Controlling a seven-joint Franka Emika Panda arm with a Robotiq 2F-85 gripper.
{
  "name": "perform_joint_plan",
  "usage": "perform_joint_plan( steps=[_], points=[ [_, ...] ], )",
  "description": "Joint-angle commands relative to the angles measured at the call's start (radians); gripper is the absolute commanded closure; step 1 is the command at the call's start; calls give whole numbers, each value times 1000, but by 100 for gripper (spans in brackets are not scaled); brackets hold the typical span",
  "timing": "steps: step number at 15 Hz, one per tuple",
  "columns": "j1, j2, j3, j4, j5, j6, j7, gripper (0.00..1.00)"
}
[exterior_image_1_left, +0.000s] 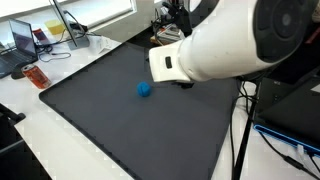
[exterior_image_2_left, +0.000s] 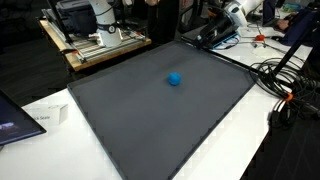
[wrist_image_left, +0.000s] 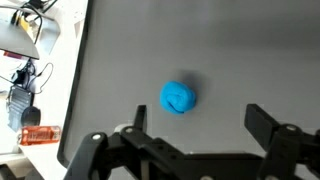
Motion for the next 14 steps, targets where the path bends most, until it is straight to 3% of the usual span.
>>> perform_joint_plan(
  steps=[1, 10, 14],
  points=[
    [37, 19, -16, -6, -59, 26, 18, 0],
    [50, 96, -13, 36, -35, 30, 118, 0],
    [23, 52, 1, -9, -22, 52, 93, 0]
  ],
)
